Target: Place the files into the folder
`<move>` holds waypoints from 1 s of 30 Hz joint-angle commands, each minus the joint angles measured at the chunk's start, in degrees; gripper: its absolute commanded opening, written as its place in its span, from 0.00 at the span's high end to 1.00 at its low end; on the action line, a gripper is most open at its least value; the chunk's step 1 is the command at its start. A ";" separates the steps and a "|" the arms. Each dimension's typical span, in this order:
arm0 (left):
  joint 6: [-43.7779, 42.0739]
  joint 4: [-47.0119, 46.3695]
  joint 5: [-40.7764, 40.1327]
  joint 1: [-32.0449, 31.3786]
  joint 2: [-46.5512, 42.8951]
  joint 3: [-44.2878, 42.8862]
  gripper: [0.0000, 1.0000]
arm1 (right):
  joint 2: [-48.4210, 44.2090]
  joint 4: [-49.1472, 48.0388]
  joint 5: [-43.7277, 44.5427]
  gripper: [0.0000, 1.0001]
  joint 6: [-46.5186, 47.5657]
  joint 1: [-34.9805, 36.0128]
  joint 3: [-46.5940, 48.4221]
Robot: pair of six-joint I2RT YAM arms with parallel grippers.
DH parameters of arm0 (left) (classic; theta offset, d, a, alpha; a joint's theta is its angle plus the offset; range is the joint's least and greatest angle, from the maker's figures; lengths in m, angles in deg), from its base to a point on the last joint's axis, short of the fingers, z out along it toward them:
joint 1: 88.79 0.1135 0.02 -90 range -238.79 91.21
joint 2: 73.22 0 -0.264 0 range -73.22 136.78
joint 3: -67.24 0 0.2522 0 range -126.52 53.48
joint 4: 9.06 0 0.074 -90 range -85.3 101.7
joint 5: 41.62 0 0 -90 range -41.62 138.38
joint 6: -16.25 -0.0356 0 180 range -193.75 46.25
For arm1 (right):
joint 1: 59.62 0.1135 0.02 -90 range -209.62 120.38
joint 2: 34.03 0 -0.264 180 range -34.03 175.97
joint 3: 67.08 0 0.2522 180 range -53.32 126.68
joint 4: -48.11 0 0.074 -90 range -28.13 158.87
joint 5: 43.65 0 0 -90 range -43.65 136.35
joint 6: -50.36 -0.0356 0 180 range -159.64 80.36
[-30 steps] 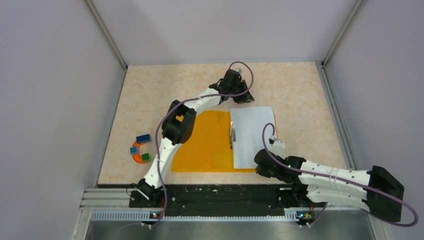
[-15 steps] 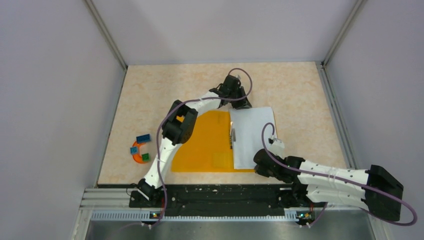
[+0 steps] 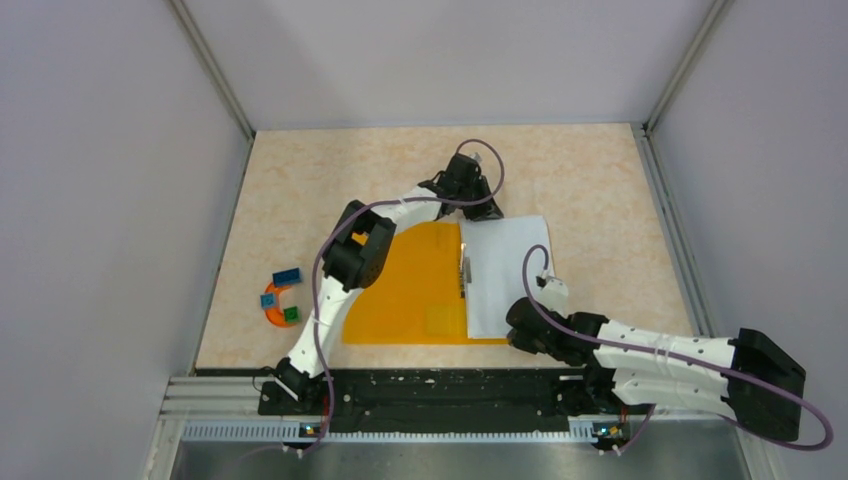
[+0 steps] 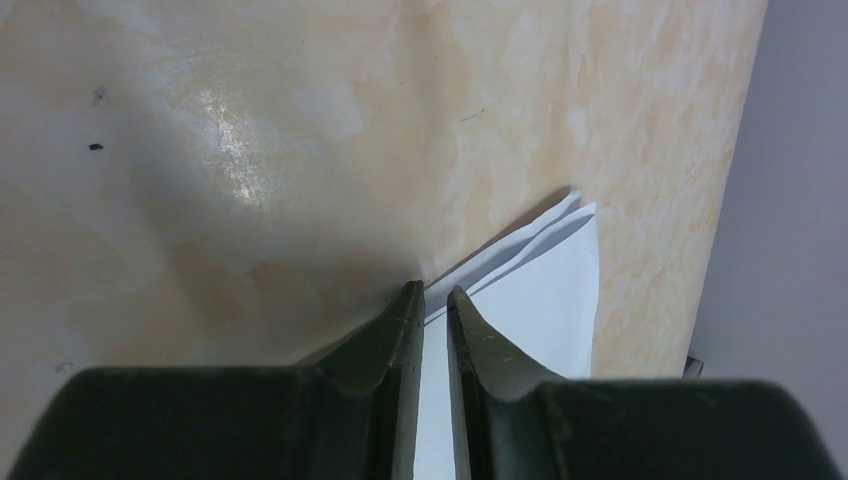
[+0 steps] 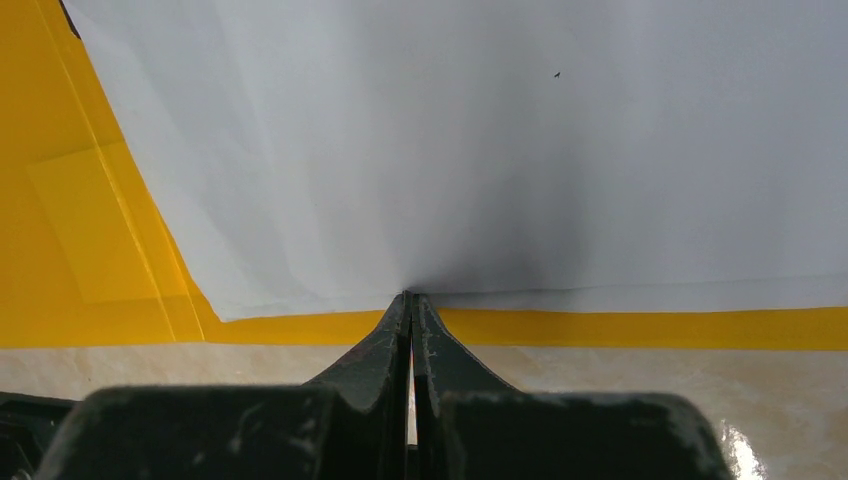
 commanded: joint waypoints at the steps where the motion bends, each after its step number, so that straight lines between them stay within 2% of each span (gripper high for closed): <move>1: -0.48 0.82 0.30 -0.67 -3.54 2.37 0.80 | 1.62 0.65 0.16 1.00 0.20 0.61 -0.83; 17: -1.37 1.87 0.12 -0.08 -4.08 1.46 0.81 | 1.50 0.31 -0.28 1.00 3.56 0.68 2.01; 30: -2.82 3.05 0.50 0.84 -5.85 -0.21 0.75 | 0.57 0.14 -2.97 0.99 6.90 0.63 5.24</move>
